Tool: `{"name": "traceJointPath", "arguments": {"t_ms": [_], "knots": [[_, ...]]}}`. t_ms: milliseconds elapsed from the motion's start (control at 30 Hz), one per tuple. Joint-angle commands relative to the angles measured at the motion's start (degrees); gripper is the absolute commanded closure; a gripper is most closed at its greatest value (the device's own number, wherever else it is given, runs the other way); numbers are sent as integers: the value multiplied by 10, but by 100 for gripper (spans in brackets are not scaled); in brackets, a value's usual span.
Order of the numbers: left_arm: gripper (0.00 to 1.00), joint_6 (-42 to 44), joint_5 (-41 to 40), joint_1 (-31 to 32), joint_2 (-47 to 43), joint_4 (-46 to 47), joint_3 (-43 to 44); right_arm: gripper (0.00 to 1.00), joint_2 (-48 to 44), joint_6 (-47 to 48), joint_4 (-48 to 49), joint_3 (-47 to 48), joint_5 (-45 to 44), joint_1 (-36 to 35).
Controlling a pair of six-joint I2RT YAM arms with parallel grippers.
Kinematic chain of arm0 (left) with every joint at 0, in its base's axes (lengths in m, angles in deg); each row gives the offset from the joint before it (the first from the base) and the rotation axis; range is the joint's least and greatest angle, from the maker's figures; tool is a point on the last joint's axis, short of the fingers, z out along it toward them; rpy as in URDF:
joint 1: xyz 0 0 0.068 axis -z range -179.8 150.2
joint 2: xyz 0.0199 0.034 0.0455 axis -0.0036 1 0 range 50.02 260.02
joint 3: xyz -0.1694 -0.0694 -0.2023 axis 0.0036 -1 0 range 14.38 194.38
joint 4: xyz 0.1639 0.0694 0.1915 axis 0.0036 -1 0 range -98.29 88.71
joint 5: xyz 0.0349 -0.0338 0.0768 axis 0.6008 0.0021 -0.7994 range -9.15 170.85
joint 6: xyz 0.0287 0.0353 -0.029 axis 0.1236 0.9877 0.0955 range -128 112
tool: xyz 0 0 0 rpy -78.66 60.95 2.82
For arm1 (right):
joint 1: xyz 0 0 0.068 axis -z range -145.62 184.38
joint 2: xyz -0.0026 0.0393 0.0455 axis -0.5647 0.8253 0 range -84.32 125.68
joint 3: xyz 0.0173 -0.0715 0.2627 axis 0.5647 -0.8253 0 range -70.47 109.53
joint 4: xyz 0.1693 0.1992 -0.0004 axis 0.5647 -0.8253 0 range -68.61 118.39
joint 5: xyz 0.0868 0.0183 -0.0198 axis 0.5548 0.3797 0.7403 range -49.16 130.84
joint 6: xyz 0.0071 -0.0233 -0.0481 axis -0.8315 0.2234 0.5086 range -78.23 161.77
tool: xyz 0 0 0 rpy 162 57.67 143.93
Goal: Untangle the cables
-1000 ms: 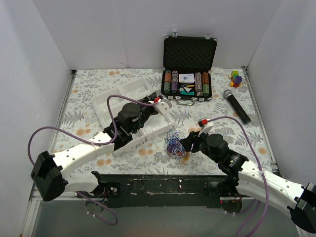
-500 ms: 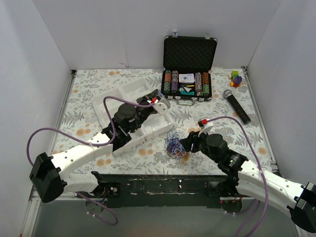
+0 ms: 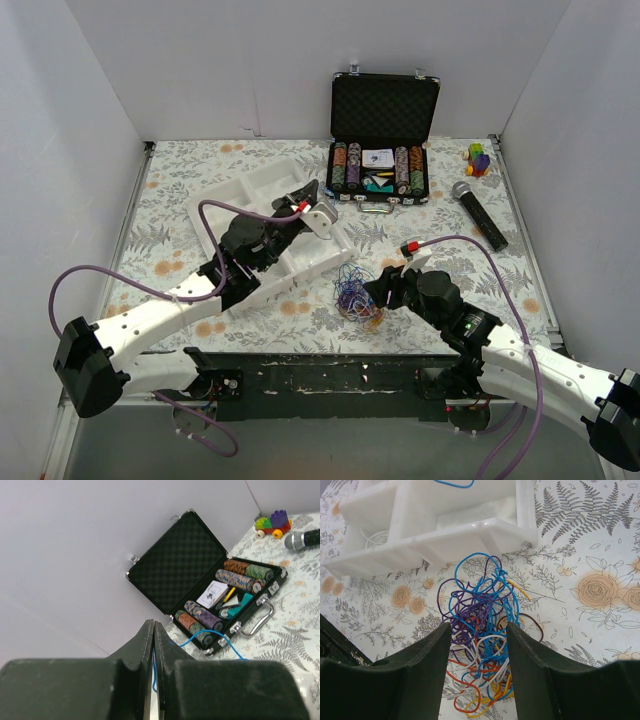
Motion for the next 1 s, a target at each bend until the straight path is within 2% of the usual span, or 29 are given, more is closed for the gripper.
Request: {"name": "traceJointPath", "arguments": {"t_ms": [0,467,767,967], "knots": [[100,-10,-18,-2,-7,-18,-19,44,-1,1,12,13,1,3],[100,-36,-18,-3,19,-69,-48,44,-5,4,2,21,-2,2],[100,-15,-61,-2,50,-38,-93,44,-3,3,5,19,2,2],[100,-35,-54,-9,74,-38,-99,44,-6,-1,8,9,2,2]]}}
